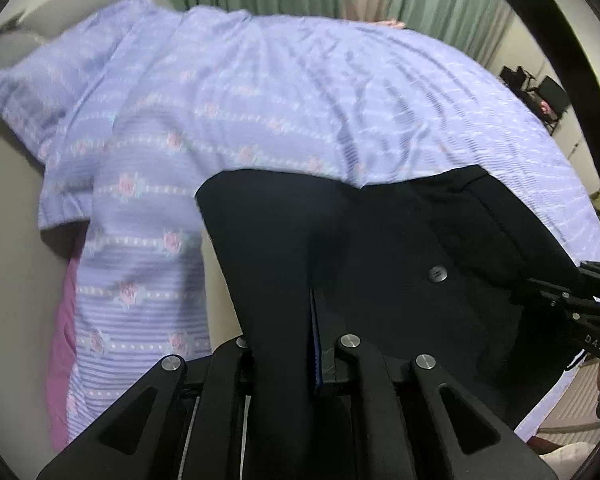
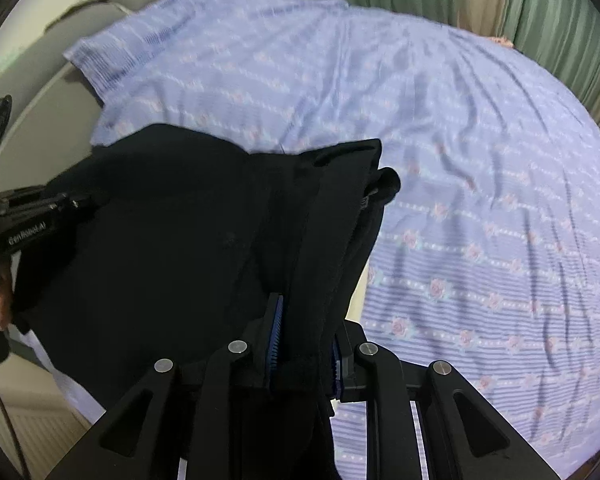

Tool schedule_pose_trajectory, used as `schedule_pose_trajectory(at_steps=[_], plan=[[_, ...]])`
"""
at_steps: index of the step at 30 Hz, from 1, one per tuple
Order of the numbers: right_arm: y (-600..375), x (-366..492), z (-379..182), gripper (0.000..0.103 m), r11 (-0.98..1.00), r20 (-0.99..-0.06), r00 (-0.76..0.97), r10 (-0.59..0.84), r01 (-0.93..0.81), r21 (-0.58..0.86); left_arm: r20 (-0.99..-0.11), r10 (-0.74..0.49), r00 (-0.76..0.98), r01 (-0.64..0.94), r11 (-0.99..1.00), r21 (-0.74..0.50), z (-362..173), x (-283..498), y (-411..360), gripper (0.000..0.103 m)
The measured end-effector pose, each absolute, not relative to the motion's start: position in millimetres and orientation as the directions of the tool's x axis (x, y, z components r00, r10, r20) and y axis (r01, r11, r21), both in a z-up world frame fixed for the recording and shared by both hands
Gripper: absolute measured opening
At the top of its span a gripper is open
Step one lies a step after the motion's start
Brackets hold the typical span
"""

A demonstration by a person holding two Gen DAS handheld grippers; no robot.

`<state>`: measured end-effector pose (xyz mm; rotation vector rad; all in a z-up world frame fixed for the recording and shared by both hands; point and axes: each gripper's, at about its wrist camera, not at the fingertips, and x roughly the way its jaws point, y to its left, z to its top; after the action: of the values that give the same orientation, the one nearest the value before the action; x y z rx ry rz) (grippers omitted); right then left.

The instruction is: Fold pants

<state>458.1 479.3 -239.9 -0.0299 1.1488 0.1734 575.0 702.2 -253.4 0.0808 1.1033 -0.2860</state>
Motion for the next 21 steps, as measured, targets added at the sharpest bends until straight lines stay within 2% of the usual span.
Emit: schedule_pose_trajectory(at_steps=[3,6,8,9,10,11,14,15,19,21], plan=[[474,459,-257,0.022,0.987,-0.930,0.345,0.127,-0.137,0.084,-0.905,-0.184,0.384,0.233,0.967,-0.098,-271,572,713,0.025],[470,454,-272,0.025,0.989,-0.950,0.284,0.130,-0.112,0.101,-0.925,-0.134,0.355,0.218,0.974,-0.057,-285,563,716,0.032],[472,449,-284,0.033,0.991,-0.964,0.247,0.101,-0.110,0.075,-0.934,-0.097,0.344,0.190,0.981,-0.032,-291,559,719,0.042],[471,445,-286,0.036,0.992,-0.966,0.244,0.086,-0.111,0.060,-0.935,-0.066,0.348,0.167,0.986,-0.008,-291,556,722,0.045],[471,441,-286,0.043,0.993,-0.968,0.246,0.055,-0.111,0.028,-0.932,-0.044,0.359,0.155,0.988,0.012,-289,553,724,0.045],[469,436,-284,0.049,0.994,-0.965,0.260,0.026,-0.111,-0.003,-0.927,-0.022,0.374,0.139,0.990,0.032,-284,547,726,0.048],[458,422,-270,0.051,0.993,-0.948,0.315,-0.032,-0.099,-0.067,-0.912,0.042,0.408,0.106,0.990,0.093,-269,533,726,0.053],[452,417,-263,0.051,0.993,-0.943,0.329,-0.043,-0.091,-0.077,-0.904,0.055,0.425,0.098,0.990,0.106,-261,525,724,0.060],[429,395,-227,0.061,0.994,-0.911,0.409,-0.050,-0.066,-0.084,-0.866,0.036,0.499,0.120,0.987,0.111,-219,488,695,0.068],[416,381,-204,0.067,0.996,-0.889,0.456,-0.043,-0.055,-0.076,-0.846,0.017,0.533,0.127,0.987,0.099,-197,472,678,0.075]])
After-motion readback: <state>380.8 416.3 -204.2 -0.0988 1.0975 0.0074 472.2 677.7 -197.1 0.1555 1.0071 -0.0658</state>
